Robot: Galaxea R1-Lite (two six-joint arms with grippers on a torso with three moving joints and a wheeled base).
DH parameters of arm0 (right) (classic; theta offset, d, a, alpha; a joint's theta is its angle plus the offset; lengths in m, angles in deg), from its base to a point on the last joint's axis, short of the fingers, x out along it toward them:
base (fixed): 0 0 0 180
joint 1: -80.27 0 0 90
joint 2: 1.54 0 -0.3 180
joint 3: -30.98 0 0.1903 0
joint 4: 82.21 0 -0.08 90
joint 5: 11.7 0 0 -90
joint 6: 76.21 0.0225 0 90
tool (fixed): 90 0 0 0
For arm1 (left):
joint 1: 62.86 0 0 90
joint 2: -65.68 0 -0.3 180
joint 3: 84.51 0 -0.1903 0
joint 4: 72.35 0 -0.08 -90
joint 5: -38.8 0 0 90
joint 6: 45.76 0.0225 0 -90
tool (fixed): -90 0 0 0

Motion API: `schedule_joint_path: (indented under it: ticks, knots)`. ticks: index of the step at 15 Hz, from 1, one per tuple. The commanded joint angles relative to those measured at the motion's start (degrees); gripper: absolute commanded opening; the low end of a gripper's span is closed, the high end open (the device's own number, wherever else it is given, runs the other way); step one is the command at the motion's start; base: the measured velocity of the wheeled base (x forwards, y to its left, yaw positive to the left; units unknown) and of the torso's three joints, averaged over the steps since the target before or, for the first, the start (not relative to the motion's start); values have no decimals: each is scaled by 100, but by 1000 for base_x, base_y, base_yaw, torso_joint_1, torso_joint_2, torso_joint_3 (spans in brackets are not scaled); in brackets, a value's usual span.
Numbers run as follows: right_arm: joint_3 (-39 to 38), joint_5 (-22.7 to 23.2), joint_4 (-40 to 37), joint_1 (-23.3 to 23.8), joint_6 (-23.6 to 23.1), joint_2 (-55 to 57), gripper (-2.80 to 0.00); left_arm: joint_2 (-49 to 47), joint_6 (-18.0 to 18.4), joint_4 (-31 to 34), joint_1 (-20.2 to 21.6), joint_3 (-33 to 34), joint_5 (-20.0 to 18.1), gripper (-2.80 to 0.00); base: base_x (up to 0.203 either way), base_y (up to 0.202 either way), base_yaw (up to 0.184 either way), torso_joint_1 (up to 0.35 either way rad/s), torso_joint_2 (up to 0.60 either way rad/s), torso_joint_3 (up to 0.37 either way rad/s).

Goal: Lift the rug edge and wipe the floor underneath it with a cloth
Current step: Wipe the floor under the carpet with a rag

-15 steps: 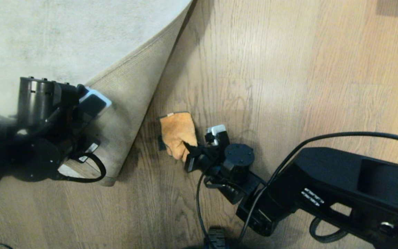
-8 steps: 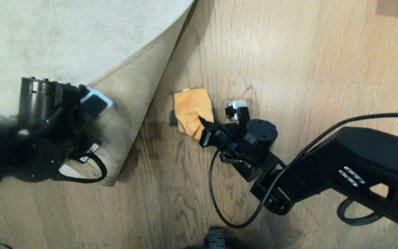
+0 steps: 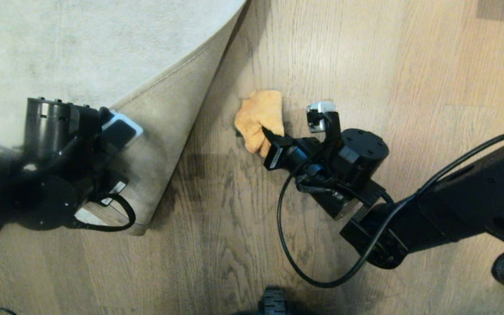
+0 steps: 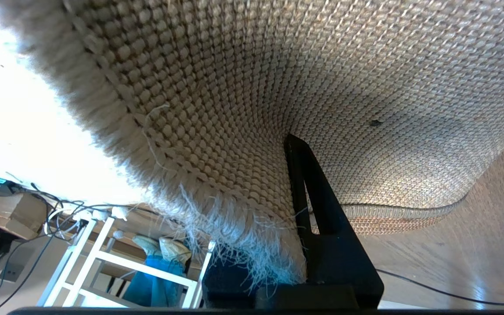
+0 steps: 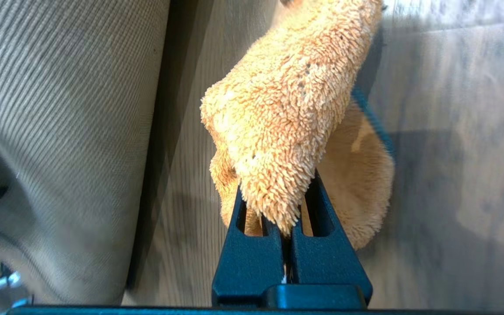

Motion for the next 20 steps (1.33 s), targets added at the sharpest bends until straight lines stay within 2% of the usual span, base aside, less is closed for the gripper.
schedule_joint_path:
  ticks: [1,6,10,16,20]
  knots:
    - [-363,0,72,-107,7,-282,-280,5,18,-8,-2,1,31,-280,0,0,0,0,0,0]
    - [-1715,32,585,-893,97,-136,-280,-3,9,-8,-2,1,25,-280,0,0,0,0,0,0]
    - [-2097,-3,1300,-1446,210,914,-280,-12,18,-8,-1,1,25,-280,0,0,0,0,0,0]
    - [-707,-215,1341,-1513,217,1857,-280,-30,9,-8,7,9,25,-280,0,0,0,0,0,0]
    - [-452,-239,1282,-1346,196,1810,-280,-40,-122,-6,-2,74,34,-280,0,0,0,0,0,0]
